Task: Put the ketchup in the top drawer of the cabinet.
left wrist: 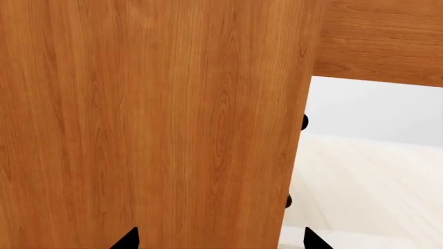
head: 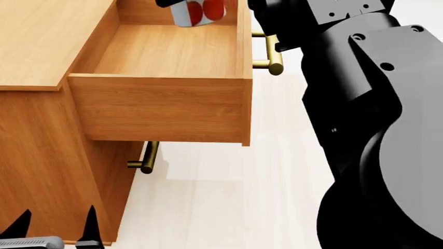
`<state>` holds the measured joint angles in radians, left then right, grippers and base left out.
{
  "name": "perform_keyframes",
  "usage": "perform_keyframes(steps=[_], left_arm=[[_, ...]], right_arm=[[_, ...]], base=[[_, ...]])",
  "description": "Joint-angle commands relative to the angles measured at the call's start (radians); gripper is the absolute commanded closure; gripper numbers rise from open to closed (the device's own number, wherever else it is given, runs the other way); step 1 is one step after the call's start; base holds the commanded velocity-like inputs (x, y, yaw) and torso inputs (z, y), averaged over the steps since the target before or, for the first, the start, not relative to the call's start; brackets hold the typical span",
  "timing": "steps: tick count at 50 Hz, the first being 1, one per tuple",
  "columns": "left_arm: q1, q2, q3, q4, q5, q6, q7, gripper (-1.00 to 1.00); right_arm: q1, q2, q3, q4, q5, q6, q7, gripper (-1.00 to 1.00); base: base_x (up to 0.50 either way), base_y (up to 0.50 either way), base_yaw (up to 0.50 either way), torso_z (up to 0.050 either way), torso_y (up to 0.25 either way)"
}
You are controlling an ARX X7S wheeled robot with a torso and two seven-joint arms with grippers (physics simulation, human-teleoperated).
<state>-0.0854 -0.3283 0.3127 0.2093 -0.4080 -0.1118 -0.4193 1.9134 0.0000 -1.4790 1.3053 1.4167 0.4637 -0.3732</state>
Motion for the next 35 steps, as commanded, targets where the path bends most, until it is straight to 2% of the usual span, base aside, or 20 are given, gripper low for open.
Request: perform_keyframes(steps=[1, 11, 18, 24, 31, 35], left_arm=[[-0.001, -0.001, 0.004, -0.004, -0.002, 0.002, -0.001, -1.00], [-0.001, -0.001, 0.006, -0.012, -0.003, 0.012, 0.003, -1.00], [0.001, -0.002, 0.002, -0.021, -0.007, 0.019, 0.003, -1.00], [-0.002, -0.002, 0.004, -0.027, -0.009, 0.020, 0.004, -1.00], [-0.003, -0.001, 0.006, -0.031, -0.009, 0.023, 0.003, -1.00], [-0.004, -0.001, 0.008, -0.034, -0.009, 0.025, 0.004, -1.00]], right_arm=[[-0.010, 0.000, -0.006, 0.002, 0.072, -0.059, -0.031, 1.00], [-0.062, 0.000, -0.018, 0.003, 0.109, -0.085, -0.035, 1.00], [-0.103, 0.003, 0.043, 0.004, 0.075, -0.103, -0.030, 1.00], [-0.134, 0.003, 0.171, 0.004, -0.037, -0.096, -0.037, 1.00], [-0.174, 0.000, 0.424, 0.004, -0.303, -0.058, -0.058, 1.00], [-0.187, 0.000, 0.481, 0.003, -0.362, -0.053, -0.064, 1.00]], base=[[0.00, 0.00, 0.00, 0.000, 0.000], [0.00, 0.00, 0.00, 0.000, 0.000], [0.00, 0.00, 0.00, 0.000, 0.000], [0.00, 0.00, 0.00, 0.000, 0.002], [0.00, 0.00, 0.00, 0.000, 0.000], [0.00, 0.00, 0.00, 0.000, 0.000]])
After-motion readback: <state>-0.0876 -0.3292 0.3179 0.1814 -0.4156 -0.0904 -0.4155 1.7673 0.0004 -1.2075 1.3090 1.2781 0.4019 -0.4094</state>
